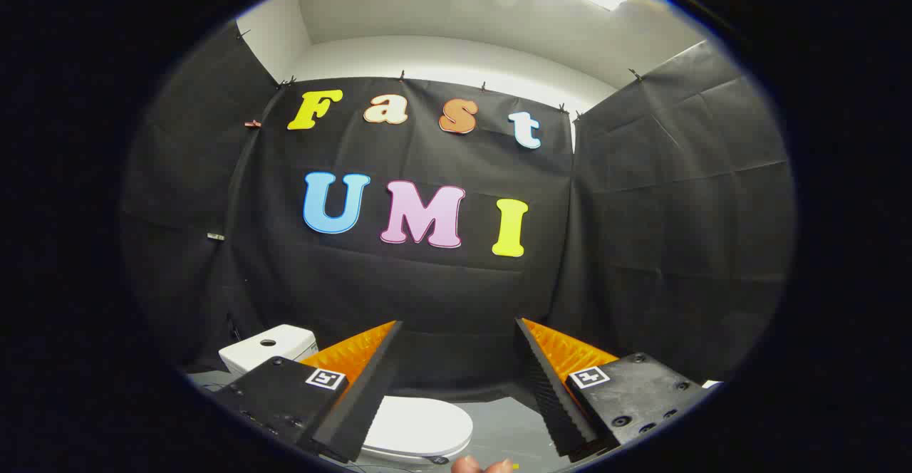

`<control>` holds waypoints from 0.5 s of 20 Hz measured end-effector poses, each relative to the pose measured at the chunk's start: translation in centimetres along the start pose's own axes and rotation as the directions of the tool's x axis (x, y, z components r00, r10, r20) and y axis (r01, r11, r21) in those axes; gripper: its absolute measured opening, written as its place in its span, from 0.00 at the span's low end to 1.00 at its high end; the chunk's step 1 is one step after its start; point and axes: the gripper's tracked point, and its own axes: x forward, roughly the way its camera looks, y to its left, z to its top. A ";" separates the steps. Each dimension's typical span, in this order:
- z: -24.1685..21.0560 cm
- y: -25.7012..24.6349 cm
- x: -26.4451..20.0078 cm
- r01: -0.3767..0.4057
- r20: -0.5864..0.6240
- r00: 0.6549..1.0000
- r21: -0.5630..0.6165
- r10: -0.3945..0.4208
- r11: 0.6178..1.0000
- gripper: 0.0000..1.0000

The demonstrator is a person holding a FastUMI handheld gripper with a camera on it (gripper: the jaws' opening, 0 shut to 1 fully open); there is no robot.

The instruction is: Open the toilet lid.

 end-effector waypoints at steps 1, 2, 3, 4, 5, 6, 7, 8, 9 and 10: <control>-0.2 0.0 0.0 -0.003 -0.003 1.000 0.002 0.003 1.000 0.98; -0.2 0.1 -0.1 -0.004 -0.005 1.000 0.003 0.004 1.000 0.98; -0.2 0.0 0.0 -0.003 -0.006 1.000 0.005 0.003 1.000 0.98; -0.3 -0.1 0.0 0.000 -0.007 1.000 0.007 0.000 1.000 0.98; -0.4 -0.2 0.0 0.001 -0.009 1.000 0.009 -0.001 1.000 0.98; -0.6 -0.1 0.0 0.000 -0.013 1.000 0.010 0.000 1.000 0.98; -0.9 -0.1 0.0 0.001 -0.019 1.000 0.009 -0.001 1.000 0.98; -1.0 -0.1 0.0 0.000 -0.022 1.000 0.008 0.000 1.000 0.98; -1.1 -0.1 0.0 0.000 -0.026 1.000 0.008 0.001 1.000 0.98; -1.2 -0.1 -0.1 -0.002 -0.028 1.000 0.008 0.002 1.000 0.98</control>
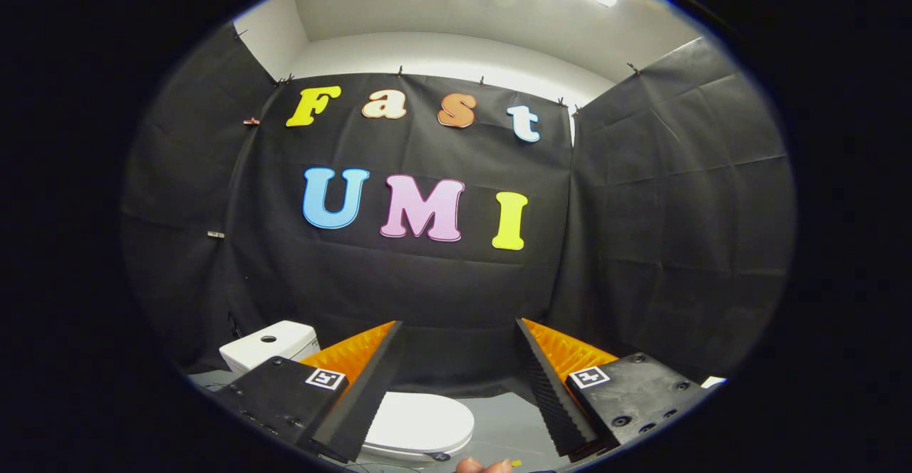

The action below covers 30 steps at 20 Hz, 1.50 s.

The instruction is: Open the toilet lid.

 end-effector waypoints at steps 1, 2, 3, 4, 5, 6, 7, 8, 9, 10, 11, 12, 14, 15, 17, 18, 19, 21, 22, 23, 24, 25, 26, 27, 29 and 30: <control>0.1 0.1 0.0 -0.002 0.001 1.000 0.000 0.002 1.000 0.98; 0.2 0.1 0.0 -0.002 0.003 1.000 -0.002 0.002 1.000 0.98; 0.3 0.2 -0.1 -0.002 0.005 1.000 -0.004 0.002 1.000 0.98; 0.4 0.1 -0.1 -0.002 0.010 1.000 -0.006 0.002 1.000 0.98; 0.6 0.2 -0.2 -0.001 0.015 1.000 -0.005 0.001 1.000 0.98; 0.8 0.3 -0.2 -0.004 0.024 1.000 0.000 0.004 1.000 0.98; 0.9 0.5 -0.3 -0.013 0.033 0.999 0.009 0.013 1.000 0.98; 1.1 0.8 -0.3 -0.025 0.042 0.999 0.016 0.024 1.000 0.98; 1.1 1.1 -0.2 -0.036 0.051 0.998 0.019 0.035 0.999 0.98; 1.0 1.2 0.0 -0.043 0.061 0.997 0.017 0.042 0.999 0.98; 1.1 1.0 0.2 -0.045 0.072 0.996 0.014 0.044 0.999 0.98; 1.0 0.9 0.4 -0.044 0.087 0.995 0.015 0.042 0.999 0.98; 0.4 0.9 0.8 -0.049 0.097 0.994 0.017 0.047 0.999 0.98; -0.4 1.0 1.2 -0.052 0.090 0.995 0.017 0.050 0.998 0.97; -1.9 1.1 1.7 -0.059 0.081 0.995 0.016 0.057 0.998 0.98; -2.8 1.2 2.0 -0.063 0.076 0.995 0.016 0.061 0.998 0.98; -3.6 1.2 2.2 -0.066 0.075 0.995 0.016 0.065 0.998 0.98; -5.7 1.2 3.0 -0.066 0.059 0.996 0.004 0.066 0.998 0.98; -6.7 1.1 3.3 -0.065 0.049 0.997 0.001 0.065 0.998 0.98; -7.5 1.0 3.5 -0.066 0.047 0.997 0.005 0.066 0.998 0.98; -8.3 1.0 3.8 -0.070 0.048 0.996 0.010 0.070 0.997 0.98; -9.1 1.0 4.0 -0.077 0.051 0.996 0.011 0.076 0.997 0.98; -9.9 0.9 4.2 -0.077 0.055 0.996 0.010 0.076 0.997 0.98; -10.7 0.9 4.5 -0.079 0.059 0.995 0.005 0.079 0.997 0.98; -12.8 0.9 4.7 -0.090 0.058 0.994 -0.014 0.090 0.996 0.98; -13.8 1.1 5.0 -0.096 0.054 0.994 -0.025 0.097 0.995 0.98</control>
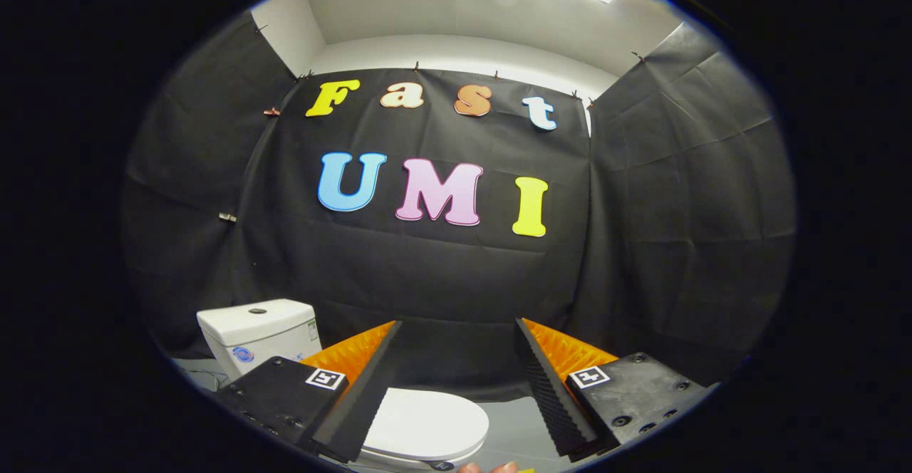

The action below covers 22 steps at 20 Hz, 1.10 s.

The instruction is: Open the toilet lid.

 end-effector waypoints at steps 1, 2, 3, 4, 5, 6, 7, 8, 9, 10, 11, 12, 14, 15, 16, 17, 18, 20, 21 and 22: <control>-1.1 0.2 0.1 -0.012 -0.007 1.000 0.000 0.012 1.000 0.98; -2.1 0.4 0.2 -0.021 -0.016 1.000 0.010 0.021 1.000 0.98; -3.1 0.4 0.2 -0.029 -0.023 0.999 0.027 0.030 0.999 0.98; -4.1 0.5 0.2 -0.034 -0.027 0.999 0.046 0.036 0.998 0.98; -5.3 0.5 0.3 -0.037 -0.040 0.998 0.061 0.039 0.997 0.98; -6.8 0.5 0.5 -0.038 -0.052 0.998 0.071 0.041 0.997 0.98; -8.2 0.3 0.5 -0.037 -0.063 0.997 0.079 0.042 0.996 0.98; -9.5 0.2 0.6 -0.037 -0.078 0.996 0.089 0.044 0.995 0.98; -10.9 0.2 0.6 -0.038 -0.095 0.994 0.099 0.048 0.994 0.98; -12.3 0.1 0.6 -0.039 -0.115 0.992 0.106 0.051 0.994 0.98; -13.8 0.0 0.4 -0.038 -0.141 0.989 0.112 0.054 0.993 0.98; -15.3 -0.1 0.4 -0.037 -0.167 0.984 0.114 0.056 0.993 0.98; -18.2 -0.2 0.1 -0.040 -0.226 0.972 0.140 0.071 0.989 0.98; -19.3 -0.2 -0.1 -0.041 -0.250 0.965 0.161 0.081 0.986 0.98; -20.4 -0.1 -0.1 -0.041 -0.277 0.956 0.186 0.092 0.982 0.98; -21.7 0.0 -0.4 -0.042 -0.308 0.945 0.220 0.110 0.975 0.98; -23.2 0.1 -0.6 -0.039 -0.339 0.932 0.255 0.127 0.966 0.99; -26.1 0.1 -1.4 -0.022 -0.394 0.906 0.324 0.157 0.946 0.99; -27.3 0.0 -1.8 -0.009 -0.418 0.893 0.354 0.167 0.935 0.99; -28.4 -0.2 -2.0 0.006 -0.443 0.879 0.382 0.177 0.924 0.99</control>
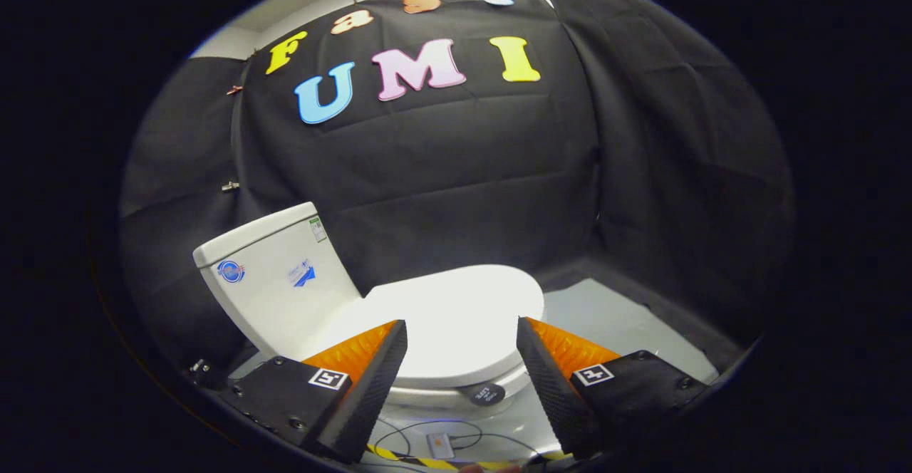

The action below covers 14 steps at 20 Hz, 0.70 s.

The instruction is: Open the toilet lid.

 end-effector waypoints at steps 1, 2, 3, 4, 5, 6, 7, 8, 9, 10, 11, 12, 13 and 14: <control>-0.7 -0.2 0.4 0.002 -0.028 1.000 0.034 -0.001 0.999 0.99; -1.8 -0.7 0.8 0.005 -0.058 0.998 0.070 -0.001 0.998 0.99; -2.8 -1.4 1.2 0.008 -0.088 0.996 0.114 0.002 0.993 0.99; -3.7 -2.1 1.3 0.012 -0.120 0.993 0.162 0.007 0.987 0.99; -4.6 -2.6 1.6 0.021 -0.150 0.989 0.210 0.011 0.977 0.99; -5.4 -3.1 2.0 0.032 -0.180 0.984 0.258 0.015 0.966 0.99; -6.1 -3.4 2.4 0.038 -0.209 0.977 0.307 0.029 0.951 0.99; -6.7 -3.6 2.8 0.043 -0.236 0.971 0.349 0.043 0.936 0.99; -7.5 -3.8 3.2 0.049 -0.259 0.964 0.386 0.058 0.921 0.99; -8.3 -4.2 3.3 0.052 -0.278 0.958 0.421 0.074 0.905 0.99; -8.7 -4.4 3.5 0.051 -0.295 0.950 0.461 0.099 0.886 0.98; -9.3 -4.4 3.7 0.046 -0.313 0.940 0.503 0.133 0.863 0.99; -9.9 -4.3 4.1 0.044 -0.327 0.931 0.542 0.162 0.839 0.99; -10.4 -4.4 4.5 0.049 -0.339 0.923 0.574 0.183 0.817 0.99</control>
